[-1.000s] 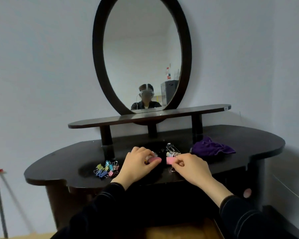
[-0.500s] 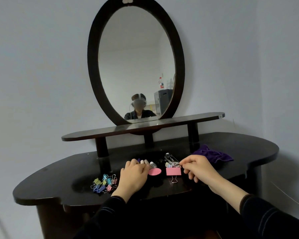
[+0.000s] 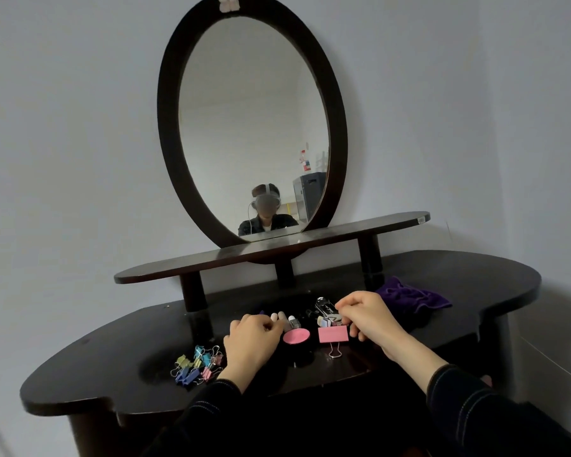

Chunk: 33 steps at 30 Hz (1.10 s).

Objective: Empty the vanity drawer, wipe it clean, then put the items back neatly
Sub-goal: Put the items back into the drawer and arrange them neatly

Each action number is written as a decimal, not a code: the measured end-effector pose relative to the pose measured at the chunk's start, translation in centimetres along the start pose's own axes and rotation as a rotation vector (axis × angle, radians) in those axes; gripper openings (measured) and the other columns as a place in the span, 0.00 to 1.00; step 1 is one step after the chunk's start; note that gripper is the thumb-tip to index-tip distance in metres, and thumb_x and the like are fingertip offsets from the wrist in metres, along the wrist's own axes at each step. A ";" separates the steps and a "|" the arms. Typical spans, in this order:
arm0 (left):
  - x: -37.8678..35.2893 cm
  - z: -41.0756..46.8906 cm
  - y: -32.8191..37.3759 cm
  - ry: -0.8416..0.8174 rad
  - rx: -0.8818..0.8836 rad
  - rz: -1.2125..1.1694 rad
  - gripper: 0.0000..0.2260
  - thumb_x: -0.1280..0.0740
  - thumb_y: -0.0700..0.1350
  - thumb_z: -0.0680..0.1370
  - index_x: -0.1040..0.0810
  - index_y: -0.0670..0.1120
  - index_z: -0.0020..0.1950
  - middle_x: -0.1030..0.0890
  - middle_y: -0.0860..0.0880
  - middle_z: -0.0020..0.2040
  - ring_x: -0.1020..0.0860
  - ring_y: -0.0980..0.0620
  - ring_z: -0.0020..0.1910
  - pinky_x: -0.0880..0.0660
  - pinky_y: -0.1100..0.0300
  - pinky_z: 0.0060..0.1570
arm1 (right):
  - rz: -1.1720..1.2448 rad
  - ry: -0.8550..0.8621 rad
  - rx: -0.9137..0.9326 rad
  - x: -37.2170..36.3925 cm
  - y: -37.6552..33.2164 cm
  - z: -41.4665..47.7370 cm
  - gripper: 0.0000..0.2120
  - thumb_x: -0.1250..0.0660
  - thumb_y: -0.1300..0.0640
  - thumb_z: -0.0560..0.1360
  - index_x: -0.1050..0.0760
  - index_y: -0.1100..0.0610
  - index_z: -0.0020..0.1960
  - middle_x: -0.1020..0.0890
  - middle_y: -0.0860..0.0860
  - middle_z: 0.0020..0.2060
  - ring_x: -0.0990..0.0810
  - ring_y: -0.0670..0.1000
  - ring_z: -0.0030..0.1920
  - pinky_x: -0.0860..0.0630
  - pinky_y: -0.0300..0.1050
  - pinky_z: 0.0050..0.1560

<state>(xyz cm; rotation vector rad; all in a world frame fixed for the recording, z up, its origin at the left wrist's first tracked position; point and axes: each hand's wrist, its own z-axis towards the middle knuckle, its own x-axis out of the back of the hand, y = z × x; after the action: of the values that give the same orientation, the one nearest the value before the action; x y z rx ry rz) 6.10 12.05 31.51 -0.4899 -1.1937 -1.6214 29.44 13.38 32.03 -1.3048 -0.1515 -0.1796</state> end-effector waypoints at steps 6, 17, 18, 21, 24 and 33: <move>0.7 3.2 2.8 -0.256 0.188 0.102 0.20 0.34 0.66 0.68 0.22 0.48 0.36 0.19 0.51 0.37 0.22 0.45 0.49 0.27 0.51 0.54 | 0.026 -0.004 -0.005 0.0 0.1 0.0 0.08 0.35 0.62 0.76 0.18 0.54 0.47 0.16 0.53 0.36 0.23 0.47 0.27 0.29 0.38 0.25; 0.8 6.4 4.3 -0.547 0.180 0.043 0.14 0.25 0.55 0.73 0.19 0.44 0.45 0.19 0.52 0.29 0.22 0.57 0.27 0.26 0.65 0.26 | 0.135 0.001 -0.005 0.4 -0.1 -0.2 0.10 0.38 0.65 0.76 0.19 0.56 0.48 0.18 0.52 0.33 0.24 0.47 0.26 0.30 0.39 0.24; 0.9 6.4 4.2 -0.566 0.167 0.048 0.14 0.25 0.54 0.73 0.18 0.44 0.49 0.17 0.50 0.38 0.19 0.55 0.34 0.21 0.63 0.33 | 0.144 0.004 -0.005 0.4 0.0 -0.2 0.10 0.38 0.66 0.76 0.19 0.56 0.48 0.18 0.53 0.33 0.25 0.46 0.26 0.30 0.39 0.24; 0.9 6.2 4.3 -0.614 0.119 0.107 0.13 0.26 0.50 0.73 0.18 0.43 0.53 0.18 0.45 0.50 0.20 0.49 0.42 0.21 0.56 0.43 | 0.143 0.014 -0.007 0.5 -0.1 -0.3 0.10 0.38 0.66 0.76 0.19 0.56 0.48 0.18 0.53 0.34 0.25 0.46 0.26 0.31 0.39 0.24; 0.6 5.7 4.7 -0.581 0.093 0.150 0.09 0.29 0.46 0.73 0.19 0.42 0.48 0.22 0.49 0.39 0.24 0.51 0.33 0.27 0.59 0.32 | 0.137 0.017 -0.010 0.5 0.0 -0.3 0.10 0.38 0.65 0.76 0.19 0.56 0.48 0.18 0.53 0.35 0.24 0.47 0.27 0.30 0.39 0.24; -0.5 5.6 4.5 -0.436 -0.008 0.177 0.05 0.36 0.44 0.75 0.24 0.44 0.42 0.19 0.47 0.40 0.20 0.49 0.36 0.27 0.62 0.29 | 0.100 0.043 0.005 0.3 0.1 -0.2 0.10 0.38 0.64 0.77 0.20 0.55 0.48 0.18 0.52 0.35 0.24 0.46 0.27 0.30 0.38 0.25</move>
<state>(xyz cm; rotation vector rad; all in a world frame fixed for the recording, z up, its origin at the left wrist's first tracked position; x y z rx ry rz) 8.96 17.23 35.57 -0.9630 -1.4156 -1.4063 29.75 13.23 31.96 -1.2996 -0.0497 -0.1219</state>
